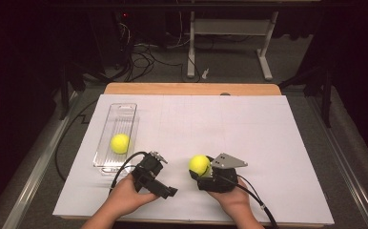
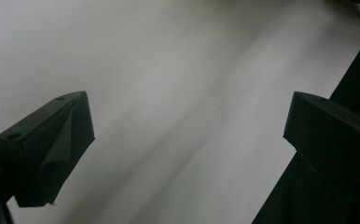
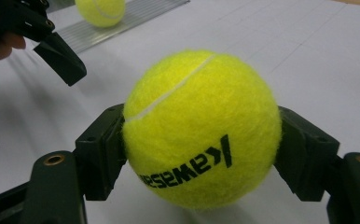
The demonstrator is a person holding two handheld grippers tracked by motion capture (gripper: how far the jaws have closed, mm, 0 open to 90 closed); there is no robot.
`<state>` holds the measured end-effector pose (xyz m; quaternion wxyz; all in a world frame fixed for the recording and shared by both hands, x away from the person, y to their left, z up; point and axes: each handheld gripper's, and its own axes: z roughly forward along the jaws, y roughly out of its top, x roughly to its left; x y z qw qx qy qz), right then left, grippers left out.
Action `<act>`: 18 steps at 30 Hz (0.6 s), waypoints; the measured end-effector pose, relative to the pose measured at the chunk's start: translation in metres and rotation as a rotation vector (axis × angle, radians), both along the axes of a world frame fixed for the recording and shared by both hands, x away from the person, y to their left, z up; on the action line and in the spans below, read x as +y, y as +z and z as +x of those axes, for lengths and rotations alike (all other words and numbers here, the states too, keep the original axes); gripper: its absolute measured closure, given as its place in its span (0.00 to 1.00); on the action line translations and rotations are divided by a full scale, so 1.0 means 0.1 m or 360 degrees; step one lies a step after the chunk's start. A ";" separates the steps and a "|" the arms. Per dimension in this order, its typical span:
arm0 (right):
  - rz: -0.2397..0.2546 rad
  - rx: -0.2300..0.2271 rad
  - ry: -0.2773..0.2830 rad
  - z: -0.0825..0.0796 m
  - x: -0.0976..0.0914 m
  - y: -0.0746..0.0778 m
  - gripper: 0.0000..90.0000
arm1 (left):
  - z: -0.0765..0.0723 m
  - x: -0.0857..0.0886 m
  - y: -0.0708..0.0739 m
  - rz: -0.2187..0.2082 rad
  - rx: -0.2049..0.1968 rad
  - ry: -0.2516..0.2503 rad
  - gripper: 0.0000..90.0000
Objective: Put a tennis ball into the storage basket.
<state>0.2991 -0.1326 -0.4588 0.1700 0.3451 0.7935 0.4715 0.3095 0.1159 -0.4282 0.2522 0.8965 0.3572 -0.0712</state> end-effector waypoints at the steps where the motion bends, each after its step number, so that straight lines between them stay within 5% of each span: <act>1: -0.0010 -0.0003 0.0004 -0.01 0.00 -0.01 0.30 | 0.00 0.00 0.00 0.0001 0.0001 -0.0002 0.03; 8: -0.0082 -0.0021 0.0066 -0.07 0.08 -0.06 0.30 | -0.01 0.05 0.08 -0.0041 -0.0013 0.0025 0.03; 18: -0.0067 -0.0047 0.0122 -0.13 0.14 -0.05 0.30 | 0.01 -0.02 0.23 -0.0050 0.0002 0.0002 0.03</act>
